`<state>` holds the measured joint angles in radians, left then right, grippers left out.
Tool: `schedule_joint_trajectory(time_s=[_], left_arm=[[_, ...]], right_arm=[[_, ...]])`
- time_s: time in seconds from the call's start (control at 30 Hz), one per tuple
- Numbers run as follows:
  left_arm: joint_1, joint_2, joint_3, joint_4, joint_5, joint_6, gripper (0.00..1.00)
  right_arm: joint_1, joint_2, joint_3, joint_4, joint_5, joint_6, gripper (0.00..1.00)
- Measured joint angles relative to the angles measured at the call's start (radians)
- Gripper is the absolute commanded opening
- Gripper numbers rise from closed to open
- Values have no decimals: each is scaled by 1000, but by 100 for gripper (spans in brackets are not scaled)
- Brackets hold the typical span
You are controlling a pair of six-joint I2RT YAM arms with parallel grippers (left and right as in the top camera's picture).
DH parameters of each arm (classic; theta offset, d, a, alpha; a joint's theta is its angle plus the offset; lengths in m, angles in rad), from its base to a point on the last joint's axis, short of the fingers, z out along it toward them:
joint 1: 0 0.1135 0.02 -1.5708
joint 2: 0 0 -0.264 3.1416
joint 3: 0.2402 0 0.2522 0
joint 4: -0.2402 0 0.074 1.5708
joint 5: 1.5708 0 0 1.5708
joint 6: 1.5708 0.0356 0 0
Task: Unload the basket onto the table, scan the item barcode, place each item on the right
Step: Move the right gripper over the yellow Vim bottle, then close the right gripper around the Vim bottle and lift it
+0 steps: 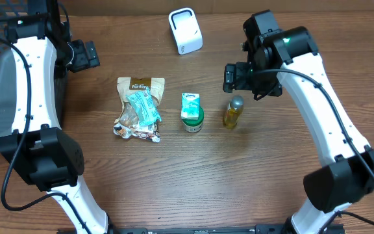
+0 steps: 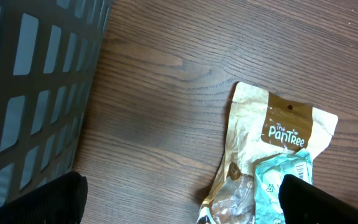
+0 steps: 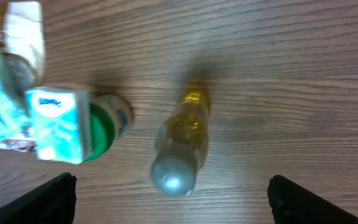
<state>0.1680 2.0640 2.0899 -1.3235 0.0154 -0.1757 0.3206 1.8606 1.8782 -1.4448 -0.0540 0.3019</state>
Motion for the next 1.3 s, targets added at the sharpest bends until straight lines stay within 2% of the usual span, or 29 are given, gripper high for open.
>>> schedule_joint_trajectory(time_s=[0.23,0.5,0.53,0.67,0.87,1.17,1.3], left_arm=[[0,0,0,0,0,0,100],[0,0,0,0,0,0,100],[0,0,0,0,0,0,99],[0,0,0,0,0,0,99],[0,0,0,0,0,0,99],[0,0,0,0,0,0,100],[0,0,0,0,0,0,100]], right_arm=[[0,18,-67,82,18,69,100],[0,18,-225,216,21,124,100],[0,18,-241,227,21,126,94],[0,18,-288,255,43,135,82],[5,19,-304,266,56,140,75],[70,19,-304,269,110,159,71],[86,19,-304,271,138,174,61]])
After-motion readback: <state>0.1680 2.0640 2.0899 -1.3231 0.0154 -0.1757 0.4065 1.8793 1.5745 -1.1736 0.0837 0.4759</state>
